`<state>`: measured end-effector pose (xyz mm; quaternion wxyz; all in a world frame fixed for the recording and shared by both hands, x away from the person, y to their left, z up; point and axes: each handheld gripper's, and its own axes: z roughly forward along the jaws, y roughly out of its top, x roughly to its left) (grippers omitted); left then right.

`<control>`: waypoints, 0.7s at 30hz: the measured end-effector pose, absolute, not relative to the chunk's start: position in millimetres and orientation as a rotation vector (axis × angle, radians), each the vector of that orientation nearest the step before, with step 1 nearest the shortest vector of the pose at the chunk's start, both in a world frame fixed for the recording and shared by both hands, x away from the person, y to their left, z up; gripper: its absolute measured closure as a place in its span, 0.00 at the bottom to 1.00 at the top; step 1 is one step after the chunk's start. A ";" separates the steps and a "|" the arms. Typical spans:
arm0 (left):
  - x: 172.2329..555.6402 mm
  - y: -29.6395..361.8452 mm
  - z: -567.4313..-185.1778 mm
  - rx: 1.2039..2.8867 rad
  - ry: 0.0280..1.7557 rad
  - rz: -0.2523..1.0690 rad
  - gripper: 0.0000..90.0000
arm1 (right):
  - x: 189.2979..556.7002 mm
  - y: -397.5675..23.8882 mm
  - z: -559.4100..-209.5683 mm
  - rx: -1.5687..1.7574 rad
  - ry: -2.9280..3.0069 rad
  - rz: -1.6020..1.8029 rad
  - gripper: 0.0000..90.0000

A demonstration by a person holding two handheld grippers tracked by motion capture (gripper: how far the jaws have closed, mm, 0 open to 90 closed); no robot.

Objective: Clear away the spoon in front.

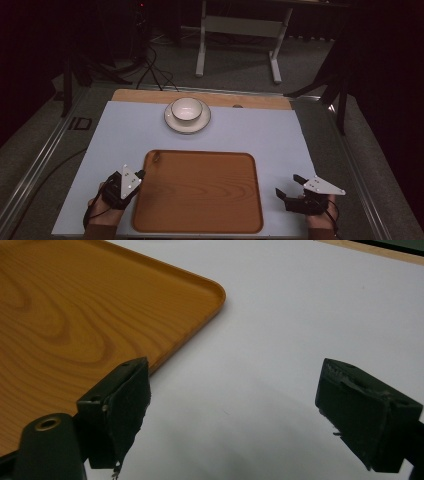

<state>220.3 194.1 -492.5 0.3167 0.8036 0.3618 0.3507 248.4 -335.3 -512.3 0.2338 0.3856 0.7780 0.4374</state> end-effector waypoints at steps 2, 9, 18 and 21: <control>219.7 193.4 -494.3 2.126 0.951 0.914 0.94 | 248.3 -334.7 -512.5 1.058 2.139 1.200 0.16; 217.0 191.2 -499.2 2.117 0.969 0.835 0.89 | 248.2 -335.2 -512.3 1.059 2.136 1.200 0.16; 212.7 186.4 -504.7 2.133 1.002 0.769 0.78 | 248.2 -334.9 -512.4 1.060 2.139 1.197 0.16; 211.7 185.9 -506.1 2.137 1.009 0.746 0.76 | 248.1 -335.0 -512.4 1.060 2.139 1.197 0.16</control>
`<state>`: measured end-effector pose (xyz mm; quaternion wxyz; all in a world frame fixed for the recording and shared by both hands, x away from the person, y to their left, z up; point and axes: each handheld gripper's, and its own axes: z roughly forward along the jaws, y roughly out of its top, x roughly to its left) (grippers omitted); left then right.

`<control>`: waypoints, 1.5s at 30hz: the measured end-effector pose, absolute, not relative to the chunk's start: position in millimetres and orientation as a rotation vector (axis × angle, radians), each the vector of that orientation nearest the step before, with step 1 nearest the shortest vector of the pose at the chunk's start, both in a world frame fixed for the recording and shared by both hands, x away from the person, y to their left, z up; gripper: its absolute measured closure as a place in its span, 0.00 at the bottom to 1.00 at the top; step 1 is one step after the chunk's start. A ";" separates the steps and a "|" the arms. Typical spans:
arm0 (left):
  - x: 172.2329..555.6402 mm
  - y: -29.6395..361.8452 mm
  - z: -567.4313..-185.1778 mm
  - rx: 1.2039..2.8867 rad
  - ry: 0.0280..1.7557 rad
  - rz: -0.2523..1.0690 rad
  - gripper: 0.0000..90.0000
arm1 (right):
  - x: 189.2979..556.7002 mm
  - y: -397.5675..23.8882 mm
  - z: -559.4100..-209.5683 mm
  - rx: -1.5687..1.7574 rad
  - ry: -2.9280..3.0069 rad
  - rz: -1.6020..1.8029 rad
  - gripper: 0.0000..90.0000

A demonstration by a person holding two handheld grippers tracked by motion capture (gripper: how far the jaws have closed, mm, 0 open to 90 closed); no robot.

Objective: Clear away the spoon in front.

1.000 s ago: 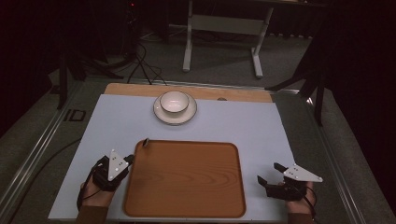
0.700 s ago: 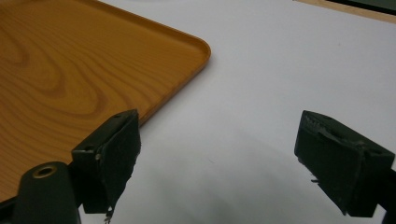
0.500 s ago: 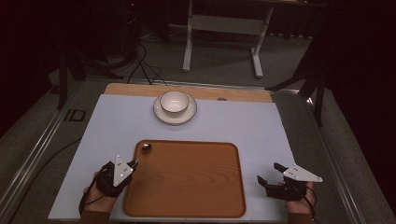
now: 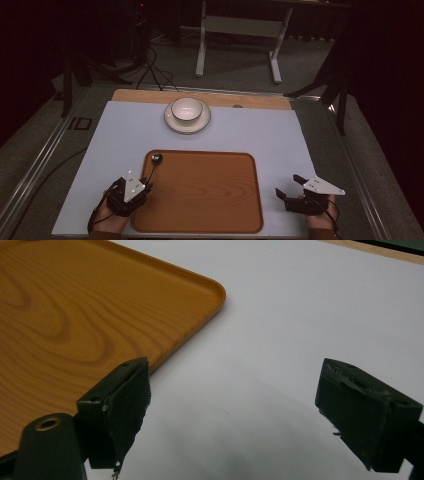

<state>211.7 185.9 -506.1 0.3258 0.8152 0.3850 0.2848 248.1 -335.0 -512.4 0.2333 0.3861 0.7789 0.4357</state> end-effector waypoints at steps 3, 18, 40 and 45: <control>212.1 184.7 -509.1 2.126 1.020 0.696 0.71 | 248.4 -334.4 -512.5 1.055 2.145 1.195 0.16; 209.9 185.1 -506.0 2.069 1.007 0.625 0.41 | 248.3 -334.7 -512.4 1.053 2.144 1.198 0.16; 218.2 198.5 -473.6 1.894 0.997 0.671 0.42 | 248.1 -334.5 -512.4 1.054 2.137 1.200 0.16; 223.5 205.9 -461.9 1.838 0.982 0.708 0.41 | 248.2 -334.9 -512.4 1.053 2.135 1.201 0.16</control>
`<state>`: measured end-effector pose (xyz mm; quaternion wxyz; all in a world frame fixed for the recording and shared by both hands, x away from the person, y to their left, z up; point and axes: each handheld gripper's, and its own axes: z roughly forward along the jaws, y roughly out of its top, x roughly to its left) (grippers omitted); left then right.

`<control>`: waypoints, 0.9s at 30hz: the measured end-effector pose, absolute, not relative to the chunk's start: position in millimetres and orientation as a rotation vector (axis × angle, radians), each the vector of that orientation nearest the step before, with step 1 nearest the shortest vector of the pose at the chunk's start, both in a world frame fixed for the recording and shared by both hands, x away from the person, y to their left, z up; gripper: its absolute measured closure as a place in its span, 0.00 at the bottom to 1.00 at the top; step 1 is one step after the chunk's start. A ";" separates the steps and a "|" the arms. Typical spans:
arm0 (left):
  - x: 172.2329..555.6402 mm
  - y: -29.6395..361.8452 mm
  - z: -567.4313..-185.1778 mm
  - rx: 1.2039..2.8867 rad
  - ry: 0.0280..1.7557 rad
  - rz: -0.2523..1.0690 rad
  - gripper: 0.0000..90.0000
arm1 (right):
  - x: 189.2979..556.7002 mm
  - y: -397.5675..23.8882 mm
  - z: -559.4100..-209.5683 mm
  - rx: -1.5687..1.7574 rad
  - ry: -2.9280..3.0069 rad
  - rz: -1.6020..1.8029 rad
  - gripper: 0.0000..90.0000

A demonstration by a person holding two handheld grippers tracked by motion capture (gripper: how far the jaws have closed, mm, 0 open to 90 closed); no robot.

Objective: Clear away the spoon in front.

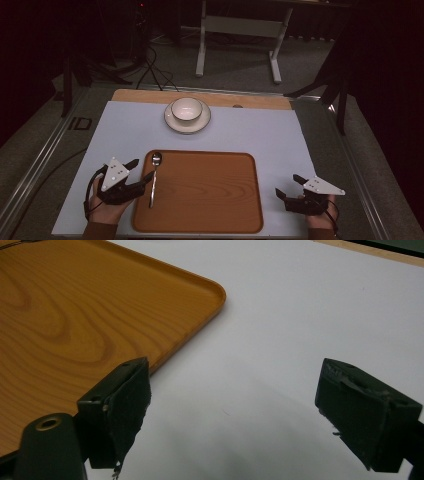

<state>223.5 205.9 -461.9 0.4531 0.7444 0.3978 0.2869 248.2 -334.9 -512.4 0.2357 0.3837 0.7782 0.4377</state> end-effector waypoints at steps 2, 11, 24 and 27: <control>225.1 207.3 -459.6 1.833 0.983 0.717 0.41 | 248.2 -335.0 -512.4 1.053 2.133 1.200 0.16; 240.8 230.6 -447.1 1.772 1.026 0.768 0.39 | 247.7 -336.4 -511.8 1.057 2.128 1.205 0.16; 251.5 271.0 -479.0 1.685 1.271 0.721 0.27 | 248.1 -338.3 -512.0 1.064 2.123 1.204 0.16; 253.5 276.4 -485.2 1.679 1.322 0.717 0.24 | 248.2 -339.5 -512.0 1.067 2.118 1.209 0.16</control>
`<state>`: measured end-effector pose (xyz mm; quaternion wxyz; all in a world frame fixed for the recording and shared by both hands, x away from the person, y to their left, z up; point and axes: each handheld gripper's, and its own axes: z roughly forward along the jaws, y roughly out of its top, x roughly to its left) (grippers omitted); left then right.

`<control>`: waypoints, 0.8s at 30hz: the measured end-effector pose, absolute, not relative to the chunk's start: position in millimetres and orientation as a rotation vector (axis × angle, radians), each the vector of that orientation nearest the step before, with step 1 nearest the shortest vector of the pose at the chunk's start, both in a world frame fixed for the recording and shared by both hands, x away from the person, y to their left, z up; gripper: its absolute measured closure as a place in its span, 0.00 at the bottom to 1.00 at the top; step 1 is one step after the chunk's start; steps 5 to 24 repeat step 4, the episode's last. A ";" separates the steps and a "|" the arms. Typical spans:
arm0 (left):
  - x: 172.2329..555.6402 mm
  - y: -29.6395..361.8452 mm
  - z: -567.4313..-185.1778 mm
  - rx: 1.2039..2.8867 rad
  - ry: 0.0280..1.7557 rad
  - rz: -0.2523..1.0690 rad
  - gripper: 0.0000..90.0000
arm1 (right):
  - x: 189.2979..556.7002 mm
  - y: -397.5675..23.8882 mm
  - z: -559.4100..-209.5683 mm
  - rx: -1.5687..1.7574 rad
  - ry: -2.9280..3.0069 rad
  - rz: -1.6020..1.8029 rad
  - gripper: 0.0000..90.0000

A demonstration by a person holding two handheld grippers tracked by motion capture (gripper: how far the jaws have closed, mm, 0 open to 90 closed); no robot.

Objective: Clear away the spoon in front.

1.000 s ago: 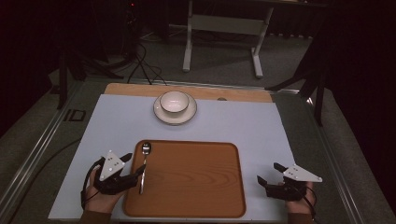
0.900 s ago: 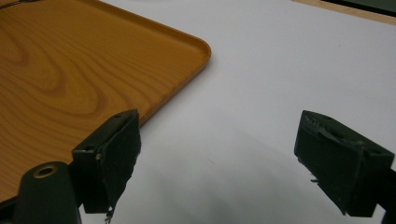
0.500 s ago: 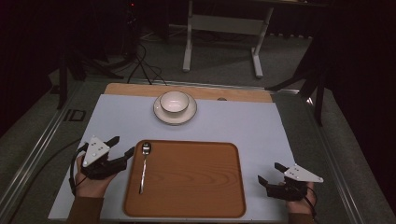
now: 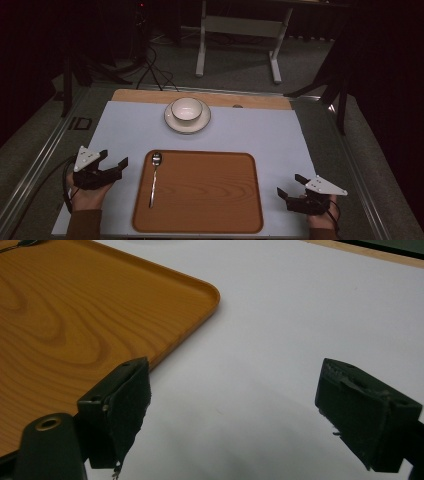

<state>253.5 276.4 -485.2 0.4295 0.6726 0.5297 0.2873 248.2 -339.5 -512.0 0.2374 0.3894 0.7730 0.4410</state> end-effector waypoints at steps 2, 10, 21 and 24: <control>255.2 276.6 -487.8 1.695 1.336 0.739 0.23 | 248.2 -339.8 -512.0 1.068 2.118 1.207 0.16; 256.5 275.9 -489.9 1.703 1.339 0.759 0.22 | 248.7 -339.8 -512.2 1.067 2.124 1.202 0.16; 256.5 275.9 -489.9 1.703 1.339 0.759 0.22 | 248.7 -339.8 -512.2 1.067 2.124 1.202 0.16; 256.5 275.9 -489.9 1.703 1.339 0.759 0.22 | 248.7 -339.8 -512.2 1.067 2.124 1.202 0.16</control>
